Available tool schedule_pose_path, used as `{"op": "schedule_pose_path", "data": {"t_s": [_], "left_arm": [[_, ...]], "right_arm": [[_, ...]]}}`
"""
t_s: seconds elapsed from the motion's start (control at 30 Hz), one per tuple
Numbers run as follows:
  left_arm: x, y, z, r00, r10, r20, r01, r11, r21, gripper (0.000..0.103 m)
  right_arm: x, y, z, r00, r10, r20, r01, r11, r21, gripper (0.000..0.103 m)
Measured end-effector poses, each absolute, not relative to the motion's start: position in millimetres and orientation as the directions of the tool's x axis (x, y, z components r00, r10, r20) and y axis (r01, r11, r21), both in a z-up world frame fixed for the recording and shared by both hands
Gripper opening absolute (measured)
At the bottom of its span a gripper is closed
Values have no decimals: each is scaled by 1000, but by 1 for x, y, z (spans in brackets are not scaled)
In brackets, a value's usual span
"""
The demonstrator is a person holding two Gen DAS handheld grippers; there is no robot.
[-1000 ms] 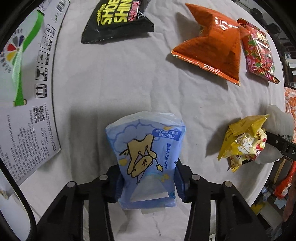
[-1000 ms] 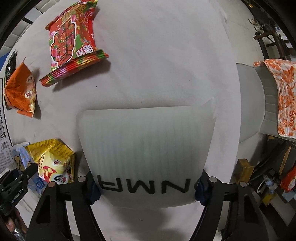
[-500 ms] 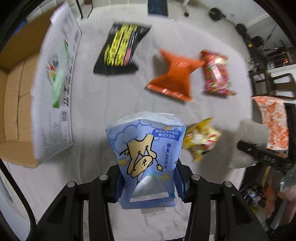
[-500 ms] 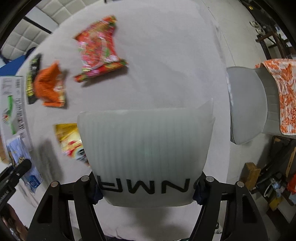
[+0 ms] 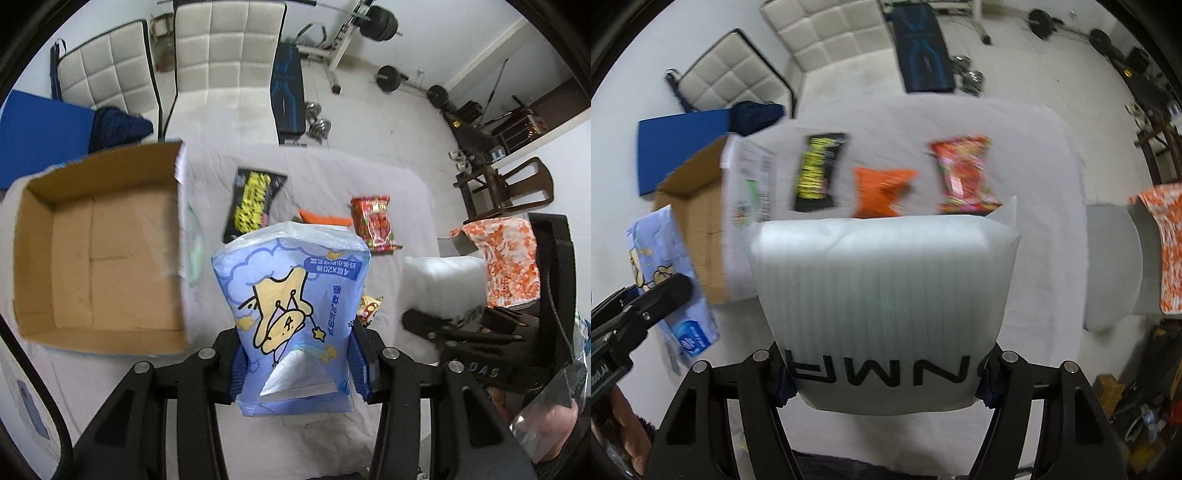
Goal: Organize soft objects
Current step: 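Carry both packs into the box and open both tools to release them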
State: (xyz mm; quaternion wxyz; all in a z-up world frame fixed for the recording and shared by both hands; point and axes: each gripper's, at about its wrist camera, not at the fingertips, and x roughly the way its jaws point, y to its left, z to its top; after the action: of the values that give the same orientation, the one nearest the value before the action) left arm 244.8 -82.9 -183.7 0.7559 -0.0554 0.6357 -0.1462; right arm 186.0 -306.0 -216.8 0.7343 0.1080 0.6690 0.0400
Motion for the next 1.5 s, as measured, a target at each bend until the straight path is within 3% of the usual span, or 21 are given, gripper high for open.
{"op": "schedule_pose_path", "data": {"t_s": [0.23, 0.47, 0.87, 1.2, 1.5], "left_arm": [[257, -8, -152, 220, -294, -930, 158, 952, -263, 43], [288, 80, -158, 223, -259, -940, 114, 964, -239, 43], [362, 176, -241, 90, -291, -953, 24, 957, -290, 43], [393, 186, -319, -56, -372, -927, -16, 928, -371, 43], [400, 184, -348, -114, -349, -930, 17, 936, -353, 44]], "right_arm": [[216, -202, -189, 131, 237, -963, 29, 970, 242, 74], [255, -94, -194, 118, 273, -955, -28, 962, 271, 74], [325, 15, -269, 40, 237, -971, -50, 971, 235, 74], [360, 39, -333, -1, 163, -987, -15, 986, 163, 74], [374, 46, -360, -12, 102, -995, -24, 994, 103, 74]]}}
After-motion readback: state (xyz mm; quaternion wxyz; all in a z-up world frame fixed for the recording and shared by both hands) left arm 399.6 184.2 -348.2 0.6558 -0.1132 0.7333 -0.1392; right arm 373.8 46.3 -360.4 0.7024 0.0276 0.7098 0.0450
